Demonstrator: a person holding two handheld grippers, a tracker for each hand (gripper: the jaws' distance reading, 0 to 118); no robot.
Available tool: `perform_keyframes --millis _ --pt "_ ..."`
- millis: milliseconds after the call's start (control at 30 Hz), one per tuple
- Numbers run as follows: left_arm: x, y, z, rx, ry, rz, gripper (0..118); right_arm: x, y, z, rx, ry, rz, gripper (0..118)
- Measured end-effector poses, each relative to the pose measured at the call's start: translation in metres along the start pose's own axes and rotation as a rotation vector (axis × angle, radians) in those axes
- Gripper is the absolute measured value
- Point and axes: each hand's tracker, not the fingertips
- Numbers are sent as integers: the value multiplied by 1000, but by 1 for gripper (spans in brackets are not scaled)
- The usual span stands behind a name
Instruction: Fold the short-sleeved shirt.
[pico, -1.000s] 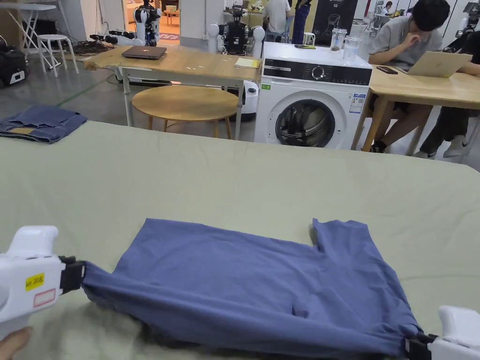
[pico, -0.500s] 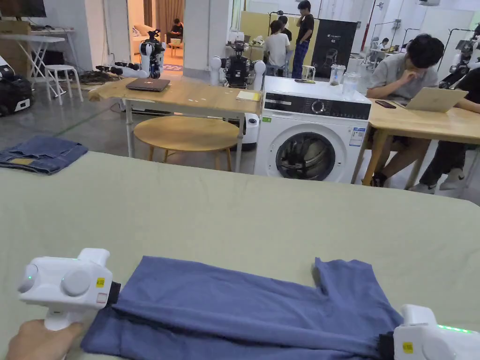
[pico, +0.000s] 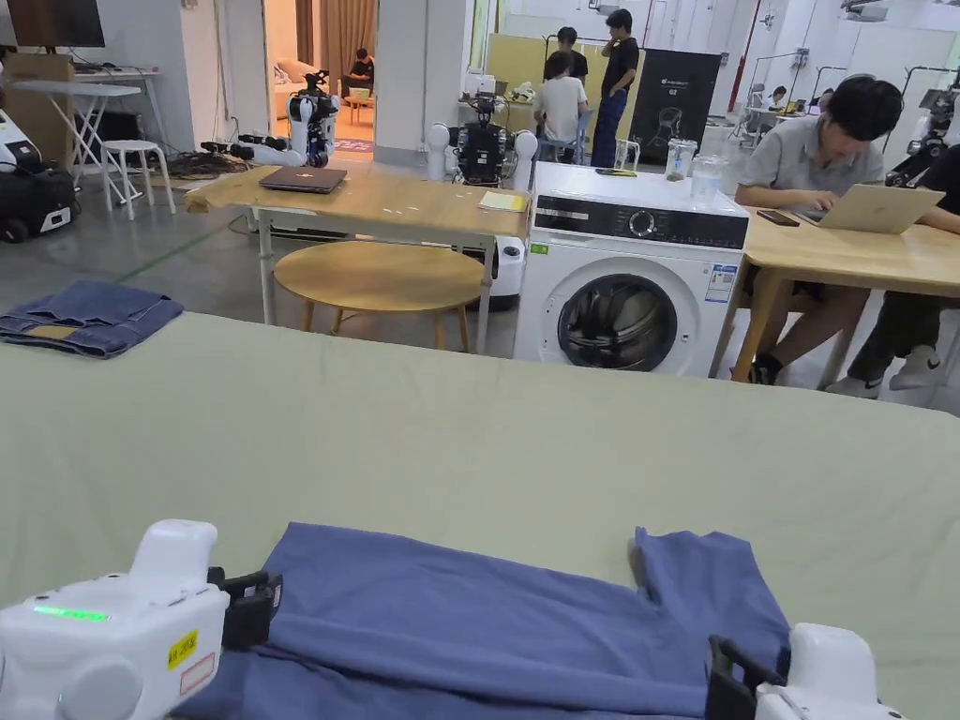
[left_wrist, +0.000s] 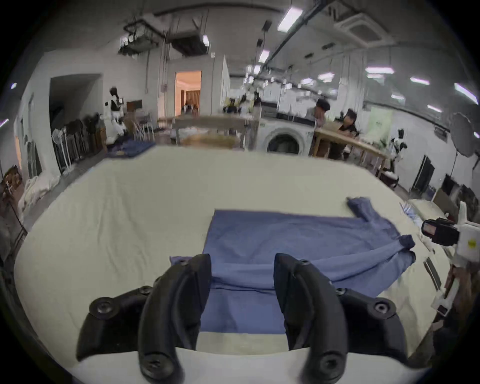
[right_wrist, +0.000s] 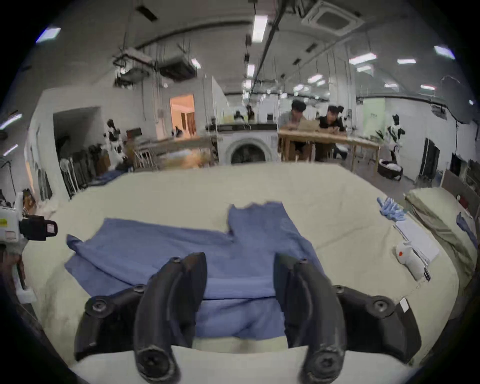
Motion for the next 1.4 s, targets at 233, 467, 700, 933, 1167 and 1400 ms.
perform_keyframes --millis 233,467,700,933,1167,1400 --pt "34 -20 45 81 53 -65 0 -47 -6 39 113 26 56 0" --pt "-19 -20 16 -170 115 27 0 -46 -23 40 38 36 44 0" --pt "-83 -9 -53 -447 16 221 25 -21 -42 28 -53 -10 43 0" --pt "-60 -32 -95 -674 50 187 75 2 -52 23 -115 -58 35 0" --pt "-24 -33 -95 -602 108 -94 17 29 -61 17 -227 -99 8 0" --pt "-43 -33 -62 -506 67 -30 1 83 -56 -4 -331 -101 -21 68"
